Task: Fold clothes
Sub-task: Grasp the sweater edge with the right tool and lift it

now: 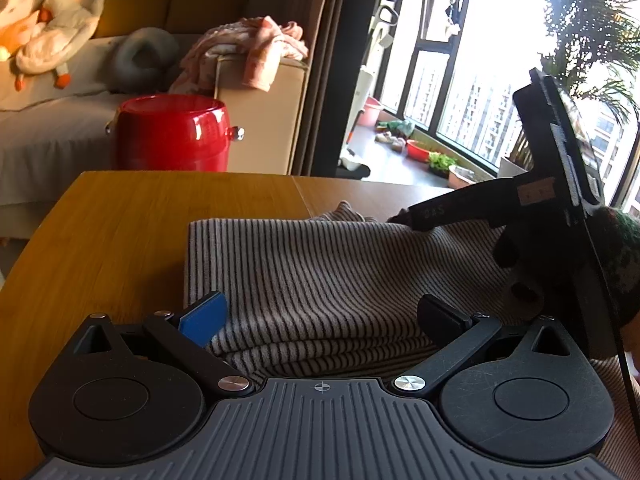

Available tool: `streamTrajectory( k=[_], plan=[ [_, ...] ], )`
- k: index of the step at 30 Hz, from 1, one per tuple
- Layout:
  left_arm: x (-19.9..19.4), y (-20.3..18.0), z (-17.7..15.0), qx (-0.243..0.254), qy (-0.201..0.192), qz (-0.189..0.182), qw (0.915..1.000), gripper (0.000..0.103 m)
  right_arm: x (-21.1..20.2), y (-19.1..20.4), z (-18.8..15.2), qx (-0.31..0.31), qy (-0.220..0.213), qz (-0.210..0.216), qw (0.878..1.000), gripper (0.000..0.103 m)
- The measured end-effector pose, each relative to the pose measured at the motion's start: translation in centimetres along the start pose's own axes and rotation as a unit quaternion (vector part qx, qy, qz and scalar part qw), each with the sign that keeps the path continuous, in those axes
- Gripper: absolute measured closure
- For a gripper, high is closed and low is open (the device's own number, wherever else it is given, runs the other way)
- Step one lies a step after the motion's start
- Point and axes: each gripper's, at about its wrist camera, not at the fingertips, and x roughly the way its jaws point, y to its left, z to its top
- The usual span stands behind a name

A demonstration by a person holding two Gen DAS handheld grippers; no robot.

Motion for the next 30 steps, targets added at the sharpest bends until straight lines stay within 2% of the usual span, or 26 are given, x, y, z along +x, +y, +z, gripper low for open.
streamTrajectory(
  k=[1, 3, 5, 7, 11, 14, 18, 21, 23, 25, 26, 28, 29, 30],
  plan=[
    [-0.1, 0.2, 0.1, -0.004, 0.0, -0.006, 1.0, 0.0, -0.7, -0.1, 0.2, 0.004, -0.009, 0.006, 1.0, 0.095],
    [-0.7, 1.2, 0.5, -0.024, 0.007, -0.025, 0.9994, 0.0, -2.5, -0.5, 0.7, 0.011, -0.031, 0.021, 0.999, 0.096],
    [-1.9, 2.6, 1.4, -0.05, 0.015, -0.039, 0.9979, 0.0, -6.0, -0.8, 1.0, 0.009, -0.061, 0.049, 0.997, 0.096],
    [-3.6, 4.0, 2.4, -0.069, 0.004, -0.032, 0.9971, 0.0, -9.7, -1.1, 0.7, 0.009, -0.083, 0.074, 0.994, 0.096],
    [-6.7, 6.3, 3.8, -0.099, -0.011, -0.035, 0.9944, 0.0, -16.1, -1.3, -2.3, 0.012, -0.093, 0.119, 0.988, 0.097],
    [-8.3, 6.9, 4.2, -0.106, -0.011, -0.031, 0.9938, 0.0, -19.3, -0.8, -6.0, 0.024, -0.067, 0.151, 0.986, 0.097],
    [-9.3, 6.0, 4.1, -0.093, -0.008, -0.03, 0.9952, 0.0, -20.4, -0.3, -11.5, 0.05, -0.004, 0.174, 0.983, 0.097],
    [-9.4, 4.9, 4.4, -0.091, -0.009, -0.041, 0.995, 0.0, -19.7, -0.1, -15.1, 0.069, 0.042, 0.163, 0.983, 0.097],
    [-9.3, 4.1, 4.5, -0.084, -0.009, -0.048, 0.9953, 0.0, -20.1, -0.5, -16.5, 0.073, 0.051, 0.167, 0.982, 0.098],
    [-8.9, 3.2, 4.5, -0.072, -0.004, -0.051, 0.9961, 0.0, -21.3, -0.6, -16.9, 0.049, 0.049, 0.156, 0.985, 0.098],
    [-8.7, 2.7, 4.4, -0.065, 0.002, -0.053, 0.9964, 0.002, -21.9, -0.5, -17.0, 0.033, 0.047, 0.147, 0.987, 0.097],
    [-8.0, 1.8, 3.6, -0.045, 0.027, -0.059, 0.9969, 0.019, -23.4, -1.1, -16.6, 0.015, 0.041, 0.146, 0.988, 0.095],
    [-7.6, 1.3, 3.1, -0.03, 0.045, -0.059, 0.9968, 0.039, -24.3, -1.7, -16.4, 0.016, 0.031, 0.148, 0.988, 0.091],
    [-7.2, 0.9, 2.4, -0.015, 0.065, -0.056, 0.9962, 0.047, -25.2, -2.3, -15.8, 0.023, 0.019, 0.148, 0.989, 0.083]
  ],
)
